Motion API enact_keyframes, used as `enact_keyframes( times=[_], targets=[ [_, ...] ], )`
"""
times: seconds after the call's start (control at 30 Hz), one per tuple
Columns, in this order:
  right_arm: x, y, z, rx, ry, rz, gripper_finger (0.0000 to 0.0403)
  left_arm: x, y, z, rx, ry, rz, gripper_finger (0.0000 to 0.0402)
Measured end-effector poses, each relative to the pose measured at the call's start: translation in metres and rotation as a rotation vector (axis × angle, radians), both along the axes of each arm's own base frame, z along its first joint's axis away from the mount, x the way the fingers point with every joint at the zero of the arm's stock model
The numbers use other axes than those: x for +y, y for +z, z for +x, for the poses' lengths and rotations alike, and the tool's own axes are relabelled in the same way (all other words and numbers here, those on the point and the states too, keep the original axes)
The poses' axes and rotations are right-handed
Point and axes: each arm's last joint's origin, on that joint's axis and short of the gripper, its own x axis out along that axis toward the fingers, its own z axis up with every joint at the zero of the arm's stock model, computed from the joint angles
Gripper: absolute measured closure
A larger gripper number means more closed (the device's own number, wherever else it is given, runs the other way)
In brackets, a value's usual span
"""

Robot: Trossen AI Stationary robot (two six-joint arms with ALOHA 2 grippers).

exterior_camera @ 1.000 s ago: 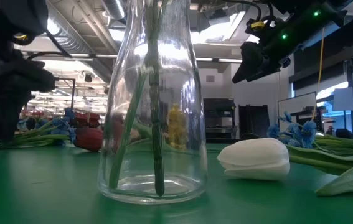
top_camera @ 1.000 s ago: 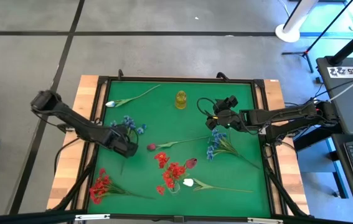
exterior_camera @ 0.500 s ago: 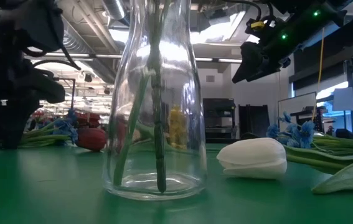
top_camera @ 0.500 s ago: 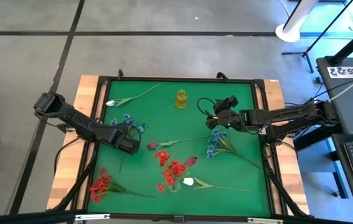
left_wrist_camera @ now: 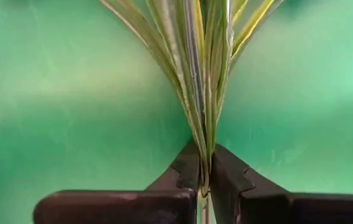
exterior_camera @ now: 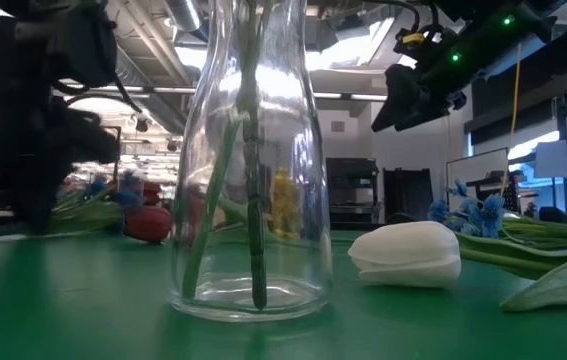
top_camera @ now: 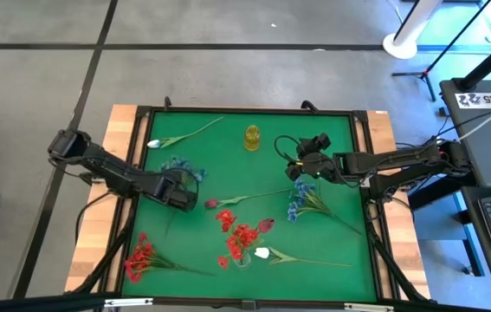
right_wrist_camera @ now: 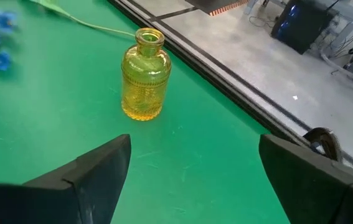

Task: Sort flowers into vase by color
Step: Put the left blue flowers into the yellow vase

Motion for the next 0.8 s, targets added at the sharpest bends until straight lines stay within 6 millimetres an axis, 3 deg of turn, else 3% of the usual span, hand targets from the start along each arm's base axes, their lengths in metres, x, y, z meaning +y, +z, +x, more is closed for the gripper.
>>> enact_keyframes(
  times=[0.2, 0.53, 0.67, 0.8],
  targets=[
    [0.000, -0.004, 0.007, -0.024, -0.004, 0.006, 0.0049, 0.001, 0.035, 0.016, -0.109, -0.045, 0.136, 0.0391],
    [0.001, -0.016, 0.016, 0.003, 0.035, 0.043, 0.0049, 0.002, 0.123, 0.048, -0.398, -0.284, 0.592, 0.0393],
    [0.003, -0.014, 0.019, -0.033, 0.092, 0.088, 0.0049, 0.004, 0.139, 0.065, -0.493, -0.385, 0.744, 0.0394],
    [0.005, -0.014, 0.020, -0.037, 0.131, 0.119, 0.0049, 0.021, 0.140, 0.080, -0.559, -0.483, 0.818, 0.0394]
  ],
)
